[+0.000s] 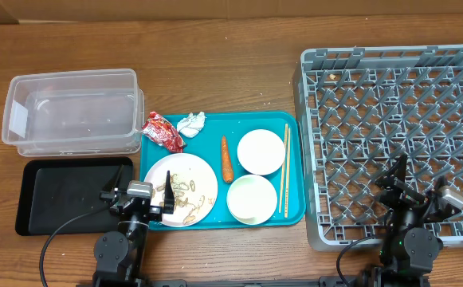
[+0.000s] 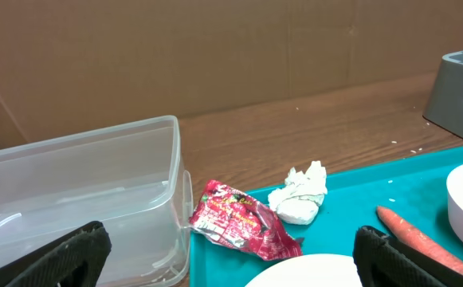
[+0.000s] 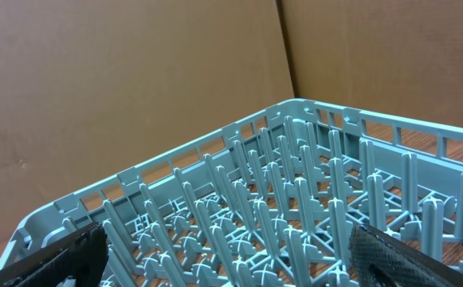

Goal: Sort waste into correct bins and load items into the dishwasher

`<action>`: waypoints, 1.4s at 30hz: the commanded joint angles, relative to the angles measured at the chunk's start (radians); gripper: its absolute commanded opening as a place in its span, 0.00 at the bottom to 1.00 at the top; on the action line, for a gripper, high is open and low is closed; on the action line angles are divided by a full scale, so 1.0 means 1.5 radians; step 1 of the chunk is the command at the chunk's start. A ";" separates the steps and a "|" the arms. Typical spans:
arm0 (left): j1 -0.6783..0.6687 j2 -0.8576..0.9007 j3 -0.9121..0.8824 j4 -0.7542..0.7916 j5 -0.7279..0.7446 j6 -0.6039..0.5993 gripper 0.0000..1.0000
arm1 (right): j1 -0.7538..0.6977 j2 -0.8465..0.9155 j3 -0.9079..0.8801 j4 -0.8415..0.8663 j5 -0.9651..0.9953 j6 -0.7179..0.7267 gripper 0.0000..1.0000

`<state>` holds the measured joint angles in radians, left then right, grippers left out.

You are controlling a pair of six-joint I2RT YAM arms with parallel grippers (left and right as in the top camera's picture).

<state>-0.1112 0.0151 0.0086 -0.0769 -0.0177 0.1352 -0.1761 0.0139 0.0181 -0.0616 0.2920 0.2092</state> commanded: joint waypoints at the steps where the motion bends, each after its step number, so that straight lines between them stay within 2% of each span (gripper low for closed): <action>1: -0.004 -0.007 -0.003 0.010 0.005 0.018 1.00 | -0.002 -0.007 -0.007 0.005 0.001 0.000 1.00; 6: -0.004 -0.007 -0.003 0.005 0.006 0.039 1.00 | -0.002 -0.007 -0.007 0.003 -0.050 0.016 1.00; 10: -0.004 -0.007 -0.003 0.047 0.103 0.040 1.00 | -0.002 -0.007 -0.007 0.005 -0.198 0.095 1.00; 15: -0.004 -0.007 -0.002 0.165 0.219 0.037 1.00 | -0.002 -0.007 -0.005 0.069 -0.406 0.117 1.00; 18: -0.004 -0.007 0.019 0.219 0.218 0.022 1.00 | -0.002 -0.007 0.024 0.081 -0.481 0.118 1.00; 21: -0.004 -0.002 0.064 0.193 0.193 0.025 1.00 | -0.002 -0.007 0.078 0.068 -0.492 0.118 1.00; 26: -0.004 0.100 0.238 0.085 0.182 0.035 1.00 | -0.002 0.055 0.257 -0.056 -0.449 0.118 1.00; 27: -0.004 0.159 0.304 0.057 0.189 0.034 1.00 | -0.002 0.112 0.337 -0.122 -0.447 0.118 1.00; 31: -0.005 0.306 0.463 -0.032 0.232 0.034 1.00 | -0.002 0.260 0.513 -0.287 -0.447 0.118 1.00; 34: -0.005 0.419 0.594 -0.146 0.269 0.033 1.00 | -0.002 0.390 0.652 -0.424 -0.447 0.118 1.00; 37: -0.005 0.534 0.738 -0.302 0.274 0.013 0.99 | -0.002 0.505 0.775 -0.557 -0.447 0.118 1.00; 40: -0.005 0.639 0.866 -0.446 0.285 0.012 1.00 | -0.002 0.603 0.864 -0.661 -0.447 0.114 1.00; 42: -0.005 0.690 0.920 -0.487 0.302 0.002 1.00 | -0.002 0.659 0.895 -0.703 -0.453 0.105 1.00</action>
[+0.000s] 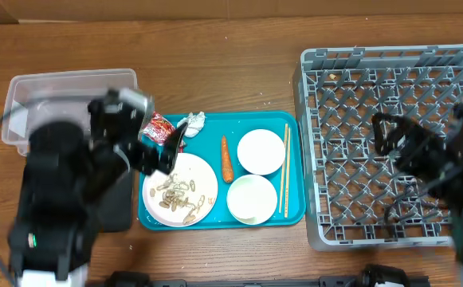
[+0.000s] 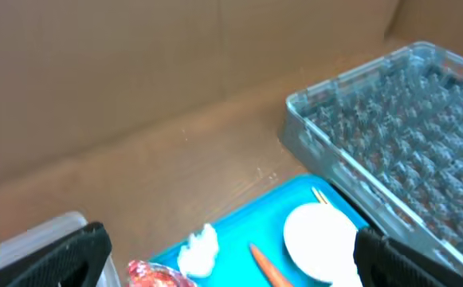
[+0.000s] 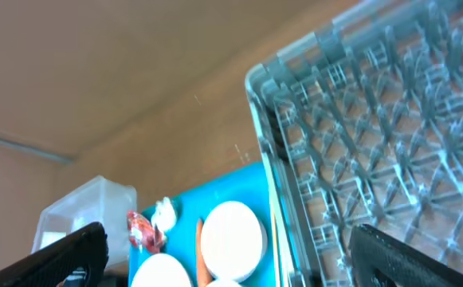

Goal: Sort waste into correct bins and load items into the dishwasher

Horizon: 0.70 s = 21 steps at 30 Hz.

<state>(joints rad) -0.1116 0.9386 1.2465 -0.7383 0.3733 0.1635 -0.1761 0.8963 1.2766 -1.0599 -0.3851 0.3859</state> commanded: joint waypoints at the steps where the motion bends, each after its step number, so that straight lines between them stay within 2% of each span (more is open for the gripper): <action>1: -0.005 0.094 0.110 -0.053 0.062 -0.035 1.00 | -0.002 0.091 0.062 -0.049 -0.010 -0.013 1.00; 3: -0.005 0.126 0.128 -0.068 0.109 -0.073 1.00 | -0.002 0.125 0.062 -0.059 -0.040 -0.014 1.00; 6: -0.005 0.168 0.128 -0.051 0.182 -0.083 1.00 | -0.002 0.186 0.062 -0.078 -0.079 -0.064 1.00; 9: -0.005 0.191 0.128 -0.051 0.187 -0.085 1.00 | -0.002 0.217 0.062 -0.095 -0.073 -0.076 0.99; 12: -0.005 0.216 0.128 -0.070 0.184 -0.084 1.00 | 0.018 0.234 0.062 -0.120 -0.073 -0.134 0.90; 16: -0.004 0.233 0.128 -0.086 0.177 -0.094 1.00 | 0.110 0.238 0.058 -0.161 -0.025 -0.140 0.82; 18: -0.003 0.233 0.128 -0.080 0.151 -0.116 1.00 | 0.186 0.238 0.053 -0.169 0.006 -0.130 0.80; 21: -0.003 0.232 0.128 -0.064 0.165 -0.152 1.00 | 0.309 0.240 0.042 -0.164 0.076 -0.085 0.78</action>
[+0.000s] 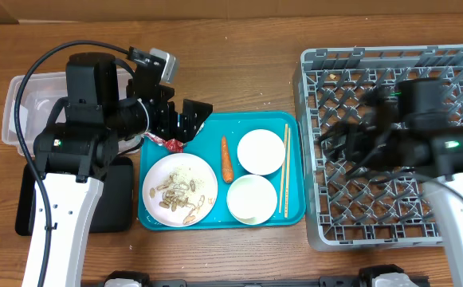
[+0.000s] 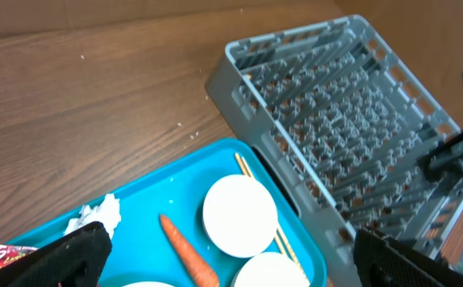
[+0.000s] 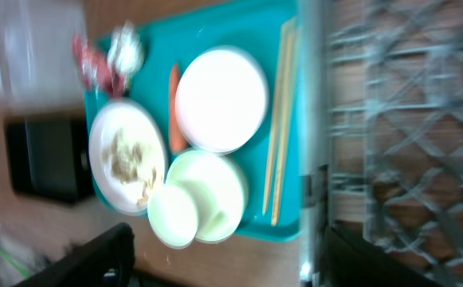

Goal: Sort waste into correct bins and load items into the dishwasher

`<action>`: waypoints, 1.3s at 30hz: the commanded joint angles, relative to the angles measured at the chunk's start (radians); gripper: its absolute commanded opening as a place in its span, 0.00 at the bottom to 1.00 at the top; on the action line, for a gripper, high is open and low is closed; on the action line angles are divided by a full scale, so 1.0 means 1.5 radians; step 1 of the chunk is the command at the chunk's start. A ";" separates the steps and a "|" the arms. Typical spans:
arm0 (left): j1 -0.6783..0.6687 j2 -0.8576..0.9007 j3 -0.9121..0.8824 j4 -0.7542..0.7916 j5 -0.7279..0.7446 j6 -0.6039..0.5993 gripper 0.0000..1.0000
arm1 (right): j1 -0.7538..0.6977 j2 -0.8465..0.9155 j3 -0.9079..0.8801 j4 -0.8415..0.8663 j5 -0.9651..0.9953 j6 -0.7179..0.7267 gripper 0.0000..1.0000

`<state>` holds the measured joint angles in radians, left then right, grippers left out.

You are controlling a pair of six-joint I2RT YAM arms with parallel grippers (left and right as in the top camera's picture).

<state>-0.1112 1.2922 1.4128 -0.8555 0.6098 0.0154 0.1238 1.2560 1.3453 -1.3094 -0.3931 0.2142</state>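
A teal tray (image 1: pixel 215 121) holds a plate of food scraps (image 1: pixel 180 190), a carrot (image 1: pixel 226 158), a white bowl (image 1: pixel 260 151), a pale green bowl (image 1: pixel 252 198) and chopsticks (image 1: pixel 286 169). A red wrapper (image 1: pixel 158 134) shows partly beneath my left gripper (image 1: pixel 182 119), which hangs open and empty over the tray's back left corner. The left wrist view shows a crumpled napkin (image 2: pixel 96 215) there. My right gripper (image 1: pixel 344 145), blurred, is open and empty over the left part of the grey dish rack (image 1: pixel 454 56). It looks down on the white bowl (image 3: pixel 221 100) and chopsticks (image 3: pixel 281 119).
A clear plastic bin (image 1: pixel 24 104) stands at the back left, and a black tray (image 1: pixel 32 199) lies in front of it. The left arm reaches over both. The rack takes up the right side of the wooden table.
My left gripper has moved from above the plate's left edge to the tray's back left corner. The right arm has moved left across the rack towards the tray. Both grippers stay open.
Both arms first sat low at the table's front edge, the left by the black tray and the right at the rack's front. Then both were raised, left over the bins and right over the rack. Now both stand nearer the tray, and nothing on it has moved.
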 commanded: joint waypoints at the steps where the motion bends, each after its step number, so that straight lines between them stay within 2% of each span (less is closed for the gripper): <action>1: -0.003 -0.003 0.017 0.013 0.008 -0.055 1.00 | 0.147 0.003 -0.004 0.002 0.114 0.047 0.78; 5: -0.007 0.001 0.017 -0.015 0.005 -0.040 1.00 | 0.232 0.008 -0.004 0.013 0.230 0.139 0.80; 6: -0.011 0.005 0.016 -0.030 0.005 -0.040 1.00 | 0.236 0.008 -0.004 0.017 0.250 0.160 0.84; 9: -0.039 0.027 0.016 -0.100 -0.014 -0.040 1.00 | 0.221 0.008 -0.004 0.032 0.288 0.213 0.86; 12: -0.086 0.057 0.015 -0.172 -0.057 -0.024 0.93 | 0.186 0.008 -0.003 0.045 0.295 0.242 0.87; 16: -0.184 0.107 0.010 -0.212 -0.126 -0.015 0.84 | 0.121 0.008 -0.003 0.049 0.296 0.267 0.92; 19: -0.281 0.172 0.009 -0.216 -0.261 -0.033 0.68 | 0.058 0.008 -0.003 0.040 0.270 0.267 0.93; 20: -0.300 0.192 0.009 -0.214 -0.283 -0.043 0.66 | 0.045 0.008 -0.003 0.035 0.266 0.267 0.93; 23: -0.332 0.243 0.009 -0.213 -0.295 -0.043 0.62 | 0.022 0.008 -0.003 0.016 0.266 0.266 0.93; 26: -0.341 0.295 0.009 -0.207 -0.295 -0.043 0.50 | 0.018 0.008 -0.003 -0.001 0.267 0.266 0.94; 30: -0.341 0.353 0.009 -0.204 -0.294 -0.046 0.43 | 0.018 0.008 -0.003 -0.007 0.266 0.266 0.95; 32: -0.342 0.381 0.009 -0.216 -0.293 -0.046 0.30 | 0.018 0.008 -0.003 -0.007 0.267 0.258 0.95; 39: -0.346 0.390 0.009 -0.225 -0.285 -0.045 0.30 | 0.018 0.008 -0.004 -0.004 0.279 0.259 0.95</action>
<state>-0.6224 1.8694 1.4200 -1.1820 0.1852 -0.0502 0.1516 1.2709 1.3415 -1.3205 0.0078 0.6022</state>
